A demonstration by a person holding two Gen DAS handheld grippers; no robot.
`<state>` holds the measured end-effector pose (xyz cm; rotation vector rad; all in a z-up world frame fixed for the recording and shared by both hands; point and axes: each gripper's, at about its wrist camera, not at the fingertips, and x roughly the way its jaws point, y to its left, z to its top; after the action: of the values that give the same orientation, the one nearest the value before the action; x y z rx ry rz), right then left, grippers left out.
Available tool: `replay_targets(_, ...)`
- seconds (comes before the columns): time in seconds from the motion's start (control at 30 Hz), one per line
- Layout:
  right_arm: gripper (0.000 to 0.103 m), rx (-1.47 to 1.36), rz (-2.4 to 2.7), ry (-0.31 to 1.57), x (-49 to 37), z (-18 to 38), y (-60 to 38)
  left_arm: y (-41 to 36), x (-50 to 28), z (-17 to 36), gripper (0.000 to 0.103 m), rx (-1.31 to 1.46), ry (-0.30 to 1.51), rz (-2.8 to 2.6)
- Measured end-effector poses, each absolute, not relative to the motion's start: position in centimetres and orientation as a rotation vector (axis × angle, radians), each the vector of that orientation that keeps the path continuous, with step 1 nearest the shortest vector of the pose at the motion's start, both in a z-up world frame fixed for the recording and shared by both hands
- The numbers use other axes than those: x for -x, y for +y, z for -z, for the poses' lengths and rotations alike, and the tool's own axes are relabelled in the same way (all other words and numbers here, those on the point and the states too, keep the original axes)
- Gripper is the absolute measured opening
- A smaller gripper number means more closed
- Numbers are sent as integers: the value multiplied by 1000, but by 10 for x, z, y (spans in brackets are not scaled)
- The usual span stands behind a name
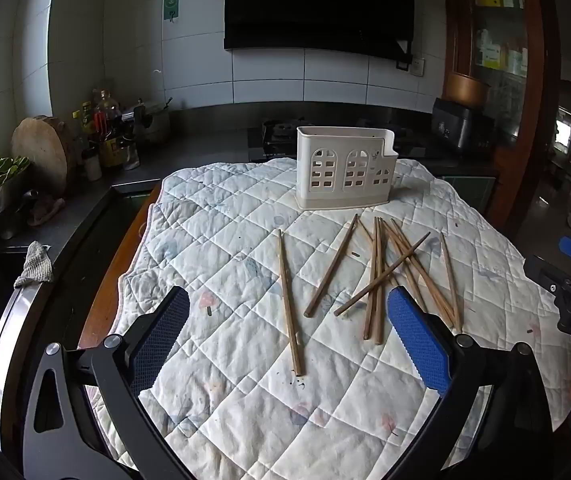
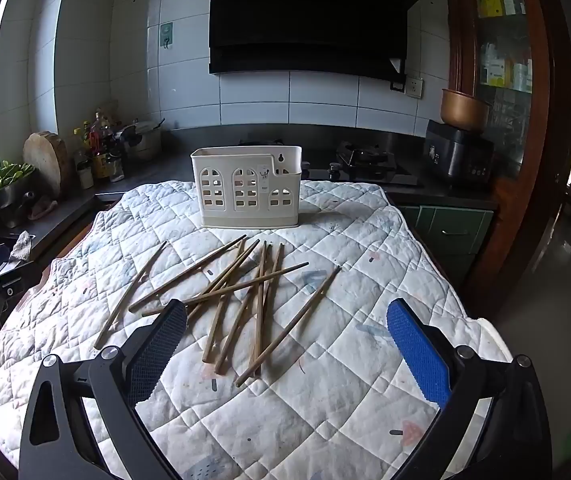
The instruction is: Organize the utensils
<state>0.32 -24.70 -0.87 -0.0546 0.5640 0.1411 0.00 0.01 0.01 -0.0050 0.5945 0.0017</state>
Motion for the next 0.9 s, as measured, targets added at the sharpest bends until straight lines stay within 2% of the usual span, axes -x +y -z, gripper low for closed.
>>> replay_targets(0.9,97,60,-151,554,-2,7,-245,4,-1,2,98,24,594,-15)
